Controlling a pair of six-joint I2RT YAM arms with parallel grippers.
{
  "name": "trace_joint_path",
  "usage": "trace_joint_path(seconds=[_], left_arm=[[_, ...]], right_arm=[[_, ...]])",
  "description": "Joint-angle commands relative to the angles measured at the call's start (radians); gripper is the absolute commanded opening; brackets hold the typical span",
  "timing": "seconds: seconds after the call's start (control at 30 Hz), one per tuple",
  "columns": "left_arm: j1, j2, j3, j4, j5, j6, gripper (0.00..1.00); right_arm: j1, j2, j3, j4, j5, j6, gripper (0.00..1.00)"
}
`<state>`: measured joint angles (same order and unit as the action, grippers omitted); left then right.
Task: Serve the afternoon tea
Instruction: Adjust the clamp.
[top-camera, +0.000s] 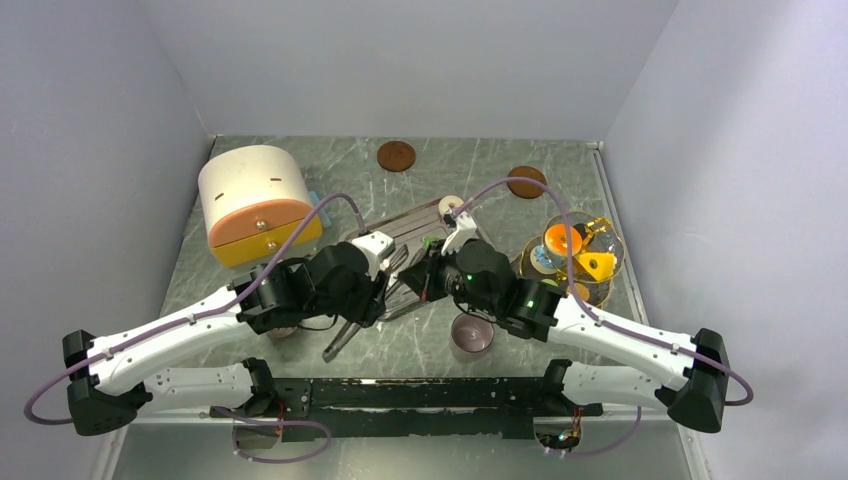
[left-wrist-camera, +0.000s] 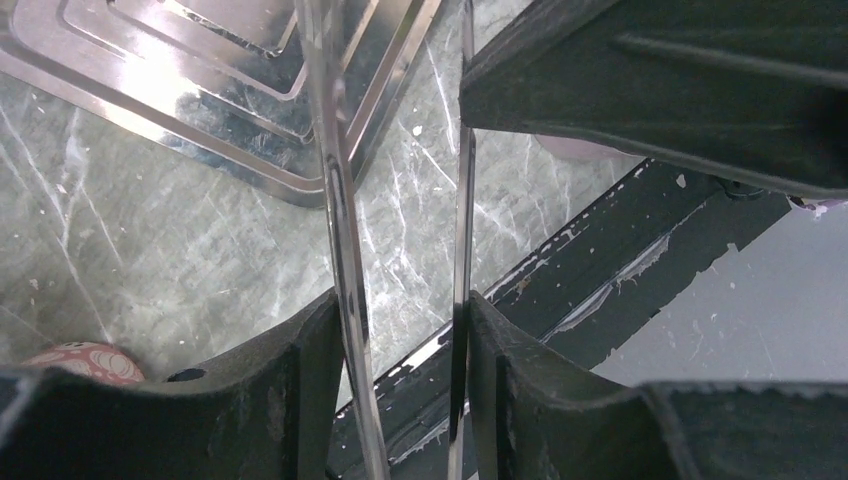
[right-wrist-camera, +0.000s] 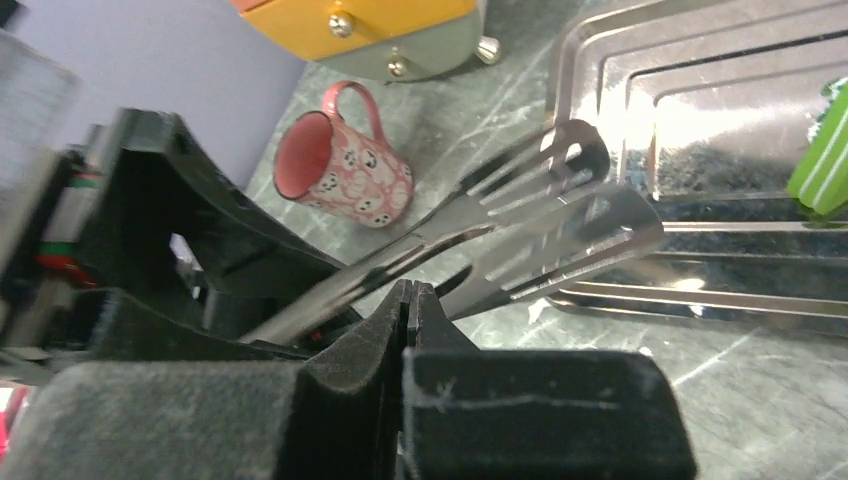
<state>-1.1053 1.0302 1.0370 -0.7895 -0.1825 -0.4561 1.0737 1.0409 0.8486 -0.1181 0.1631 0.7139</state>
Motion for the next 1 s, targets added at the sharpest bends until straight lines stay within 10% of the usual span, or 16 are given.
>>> trace_joint_path(seconds=[0.0,0.6,0.97], left_arm=[[-0.004,-0.015,0.04,0.031,-0.022,0.004,0.5],[-0.003,0.028,0.09,-0.012,-0.12,0.015,0.51],[0.038,0.195,0.113,0.003,-0.116,0.03,0.5]], right_arm=[[0.003,-0.005,-0.036,0.005,0.03,-0.027,0.0],[0.003,-0.05,-0.005,-0.052,0.052,-0.037,0.01],[0.003,-0.27,0.081,-0.193,0.179,-0.06,0.48]])
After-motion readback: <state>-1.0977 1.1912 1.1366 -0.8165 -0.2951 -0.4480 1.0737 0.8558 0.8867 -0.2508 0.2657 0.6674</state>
